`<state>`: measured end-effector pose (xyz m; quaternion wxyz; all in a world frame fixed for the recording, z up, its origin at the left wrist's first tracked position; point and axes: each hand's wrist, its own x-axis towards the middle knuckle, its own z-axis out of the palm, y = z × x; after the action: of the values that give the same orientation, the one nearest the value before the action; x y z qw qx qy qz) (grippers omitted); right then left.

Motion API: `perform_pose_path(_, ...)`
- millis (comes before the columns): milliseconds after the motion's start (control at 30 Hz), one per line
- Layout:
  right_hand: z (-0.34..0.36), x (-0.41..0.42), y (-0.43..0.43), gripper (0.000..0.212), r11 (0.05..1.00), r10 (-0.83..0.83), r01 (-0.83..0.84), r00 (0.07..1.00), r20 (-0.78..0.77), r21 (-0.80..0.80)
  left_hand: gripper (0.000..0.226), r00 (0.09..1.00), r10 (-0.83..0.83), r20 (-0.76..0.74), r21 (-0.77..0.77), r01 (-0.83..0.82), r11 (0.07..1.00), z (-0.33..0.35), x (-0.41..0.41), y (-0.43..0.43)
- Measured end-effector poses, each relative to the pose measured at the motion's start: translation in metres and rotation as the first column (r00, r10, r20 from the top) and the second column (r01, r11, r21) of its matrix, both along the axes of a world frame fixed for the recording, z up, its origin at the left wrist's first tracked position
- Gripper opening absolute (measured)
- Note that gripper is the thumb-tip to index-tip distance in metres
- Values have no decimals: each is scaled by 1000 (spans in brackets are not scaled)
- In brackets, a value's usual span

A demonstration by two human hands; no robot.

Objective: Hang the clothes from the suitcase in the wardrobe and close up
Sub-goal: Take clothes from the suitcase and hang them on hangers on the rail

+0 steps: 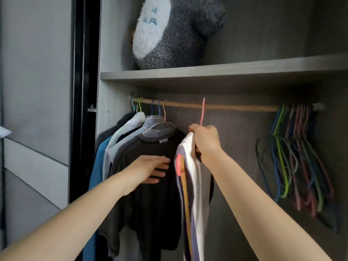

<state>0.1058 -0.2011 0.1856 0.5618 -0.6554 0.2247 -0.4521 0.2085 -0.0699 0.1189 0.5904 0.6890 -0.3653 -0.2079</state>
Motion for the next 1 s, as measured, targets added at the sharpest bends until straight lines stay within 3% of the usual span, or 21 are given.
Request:
perform_pose_path(67, 2, 19, -10, 21, 994, -44, 41, 999, -26, -102, 26, 993, 69, -99, -96, -79, 992, 14, 2, 0)
perform_pose_path(133, 1, 41, -23, 32, 980, -95, 79, 992, -78, -185, 35, 980, 43, -193, -188, -80, 979, 25, 8, 1)
perform_pose_path(200, 3, 63, -35, 37, 961, -147, 118, 984, -102, -249, 44, 983, 9, -185, -194, -45, 980, 34, 19, 4)
perform_pose_path(300, 16, 98, -51, 31, 948, -176, 144, 980, -90, -284, 33, 997, 53, -60, -187, -63, 980, 45, 35, -1)
perform_pose_path(367, 24, 121, -61, 30, 939, -201, 164, 975, -97, -302, 23, 984, 149, 102, -147, -133, 980, 47, 42, -9)
perform_pose_path(467, 20, 148, -71, 34, 934, -213, 160, 967, -140, -318, 33, 902, 265, 339, -124, -237, 964, 30, 58, -23)
perform_pose_path(733, -17, 203, -87, 40, 926, -142, 32, 953, -268, -377, 31, 814, 487, 316, -263, -418, 869, -15, 102, -32)
perform_pose_path(1000, -15, 238, -87, 42, 925, -54, -55, 960, -275, -375, 37, 712, 571, 410, -230, -525, 820, -22, 113, -20)
